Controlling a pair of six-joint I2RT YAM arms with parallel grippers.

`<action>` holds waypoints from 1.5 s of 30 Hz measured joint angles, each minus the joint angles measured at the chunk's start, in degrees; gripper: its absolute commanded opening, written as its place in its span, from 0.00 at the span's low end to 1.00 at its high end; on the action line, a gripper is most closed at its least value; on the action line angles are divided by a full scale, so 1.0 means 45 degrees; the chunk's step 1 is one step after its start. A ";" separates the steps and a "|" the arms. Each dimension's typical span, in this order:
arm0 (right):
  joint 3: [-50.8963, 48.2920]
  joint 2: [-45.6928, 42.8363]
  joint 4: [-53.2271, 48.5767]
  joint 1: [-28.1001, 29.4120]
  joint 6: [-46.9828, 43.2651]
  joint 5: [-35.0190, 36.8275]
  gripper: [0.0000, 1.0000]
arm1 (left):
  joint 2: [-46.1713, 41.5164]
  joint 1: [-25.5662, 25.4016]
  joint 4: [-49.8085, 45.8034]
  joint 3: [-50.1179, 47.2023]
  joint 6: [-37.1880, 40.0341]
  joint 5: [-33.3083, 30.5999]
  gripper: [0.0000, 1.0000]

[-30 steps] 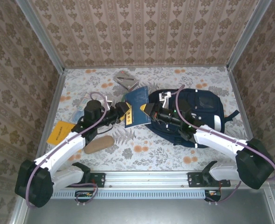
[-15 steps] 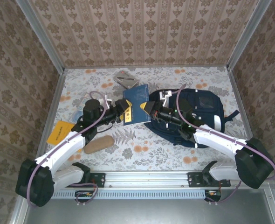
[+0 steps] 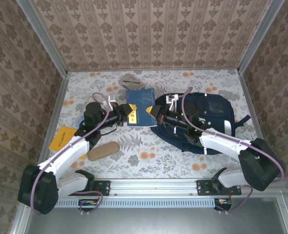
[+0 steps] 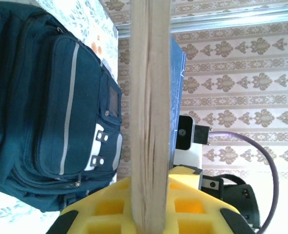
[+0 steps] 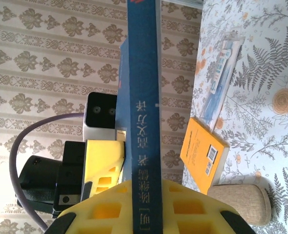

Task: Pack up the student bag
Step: Pass the book, then open the student bag at the center of the table.

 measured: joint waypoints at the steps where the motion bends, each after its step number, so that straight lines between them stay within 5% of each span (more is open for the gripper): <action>1: 0.0015 0.0034 -0.0005 -0.0005 -0.0010 -0.0010 0.29 | -0.0039 0.0063 -0.0204 0.0058 0.0078 0.0083 0.00; 2: 0.0053 0.0058 -0.0078 -0.0010 -0.0039 -0.0068 0.44 | -0.0087 0.0097 -0.0427 0.0121 0.0136 0.0117 0.00; 4: 0.0228 0.0102 -0.0680 -0.0146 -0.0398 -0.0291 0.48 | -0.0175 0.0253 -0.0986 0.0403 0.0393 0.0214 0.00; 9: 0.1559 -0.0034 -0.4799 -0.0675 -0.2565 0.0039 0.47 | -0.0432 0.0874 -0.3356 0.1423 0.2059 0.0233 0.00; 18: 0.5872 0.1292 -1.3435 -0.0753 -0.7242 0.4362 0.39 | -0.0646 0.1642 -0.7072 0.2812 0.5440 0.0253 0.00; 25: 0.8102 0.4609 -1.6912 -0.0476 -0.8898 0.7266 0.44 | -0.0432 0.1729 -0.7669 0.2807 0.6062 0.0427 0.00; 33: 1.0545 0.6897 -1.8384 -0.0301 -0.9821 0.8952 0.43 | -0.0403 0.1802 -0.7830 0.2807 0.6377 0.0481 0.00; 36: 1.0778 0.7446 -1.8559 -0.0301 -1.0010 0.9248 0.34 | -0.0403 0.1802 -0.7834 0.2807 0.6426 0.0573 0.00; 40: 1.0778 0.7732 -1.8593 -0.0214 -1.0078 0.9311 0.00 | -0.0355 0.1836 -0.7859 0.2807 0.6649 0.0670 0.00; 45: 1.0661 0.7436 -1.8608 -0.0049 -1.0180 0.9418 0.00 | -0.0083 0.1885 -0.8043 0.2812 0.6980 0.0763 0.00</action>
